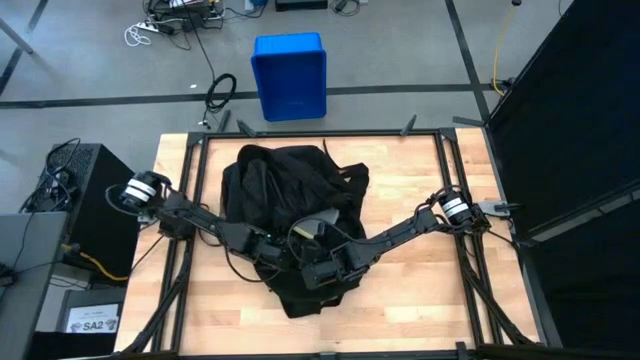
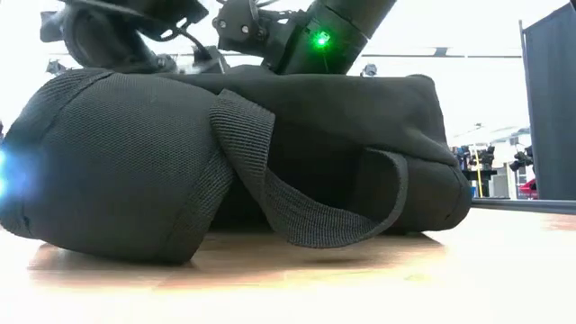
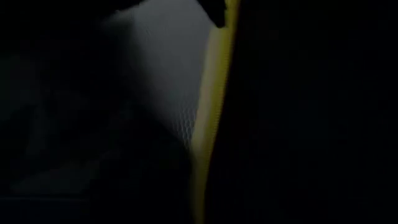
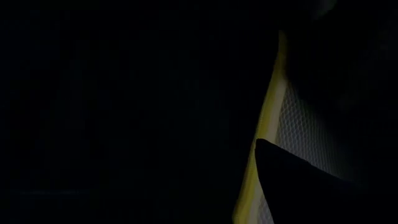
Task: Unpack backpack
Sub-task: Remove the yellow zipper pouch from the black backpack
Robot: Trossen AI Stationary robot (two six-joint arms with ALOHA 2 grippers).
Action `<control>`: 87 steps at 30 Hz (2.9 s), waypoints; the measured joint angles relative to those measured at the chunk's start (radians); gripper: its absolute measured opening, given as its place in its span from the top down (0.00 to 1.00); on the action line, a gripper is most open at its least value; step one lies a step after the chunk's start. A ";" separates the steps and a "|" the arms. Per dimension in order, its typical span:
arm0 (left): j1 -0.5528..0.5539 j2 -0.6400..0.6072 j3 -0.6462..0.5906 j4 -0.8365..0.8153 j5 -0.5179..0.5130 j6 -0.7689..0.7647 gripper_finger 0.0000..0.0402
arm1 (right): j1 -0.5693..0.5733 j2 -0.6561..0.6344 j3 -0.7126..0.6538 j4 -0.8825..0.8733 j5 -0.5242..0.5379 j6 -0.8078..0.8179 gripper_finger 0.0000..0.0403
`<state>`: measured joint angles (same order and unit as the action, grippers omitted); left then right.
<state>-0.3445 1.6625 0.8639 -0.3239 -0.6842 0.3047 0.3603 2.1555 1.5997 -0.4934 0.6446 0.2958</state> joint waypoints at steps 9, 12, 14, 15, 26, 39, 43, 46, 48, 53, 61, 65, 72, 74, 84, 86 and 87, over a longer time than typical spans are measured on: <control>0.035 0.031 0.001 0.038 0.020 0.004 0.49 | 0.000 0.000 0.000 0.014 -0.001 0.006 0.61; 0.047 0.032 0.001 0.044 0.022 0.003 0.58 | 0.000 0.000 0.000 0.014 -0.001 0.021 0.61; 0.056 0.032 0.001 0.045 0.009 -0.001 0.67 | 0.000 0.000 0.000 0.014 -0.002 0.021 0.61; 0.061 0.033 0.000 0.045 -0.002 -0.009 0.72 | 0.000 0.000 0.000 0.014 -0.003 0.021 0.61; 0.080 0.033 0.000 0.043 -0.106 -0.049 1.00 | 0.000 0.000 0.000 -0.007 -0.004 0.019 0.62; -0.014 0.033 0.087 -0.118 -0.169 -0.101 1.00 | 0.047 0.000 0.051 -0.306 0.173 0.150 0.67; -0.046 0.033 0.116 -0.126 -0.169 -0.102 1.00 | 0.052 0.000 0.051 -0.304 0.151 0.148 0.65; -0.057 0.033 0.131 -0.124 -0.167 -0.102 1.00 | 0.052 0.000 0.051 -0.305 0.136 0.146 0.62; -0.057 0.033 0.132 -0.124 -0.164 -0.102 1.00 | 0.051 0.000 0.051 -0.308 0.137 0.146 0.60; -0.041 0.033 0.133 -0.114 -0.129 -0.064 0.99 | 0.036 0.000 0.050 -0.308 0.122 0.148 0.54; -0.004 0.030 0.156 -0.128 -0.081 -0.071 0.88 | 0.028 0.000 0.047 -0.168 0.027 0.140 0.51; -0.005 0.029 0.186 -0.156 -0.084 -0.103 0.81 | 0.057 0.000 0.047 -0.131 0.028 0.146 0.54; -0.009 0.030 0.242 -0.237 -0.103 -0.128 0.76 | 0.118 0.000 0.049 -0.132 0.203 0.146 0.58; -0.013 0.031 0.270 -0.276 -0.104 -0.145 0.76 | 0.141 -0.002 0.049 -0.164 0.291 0.145 0.59; -0.017 0.031 0.312 -0.300 -0.045 -0.155 0.76 | 0.209 -0.016 0.050 -0.464 0.468 0.444 0.63; -0.016 0.030 0.312 -0.313 -0.044 -0.148 0.76 | 0.214 -0.022 0.050 -0.554 0.452 0.556 0.64; -0.014 0.022 0.311 -0.322 -0.044 -0.144 0.76 | 0.217 -0.029 0.050 -0.595 0.442 0.608 0.65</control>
<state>-0.3584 1.6844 1.1746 -0.6458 -0.7280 0.1604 0.5774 2.1263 1.6501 -1.0884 1.0870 0.9033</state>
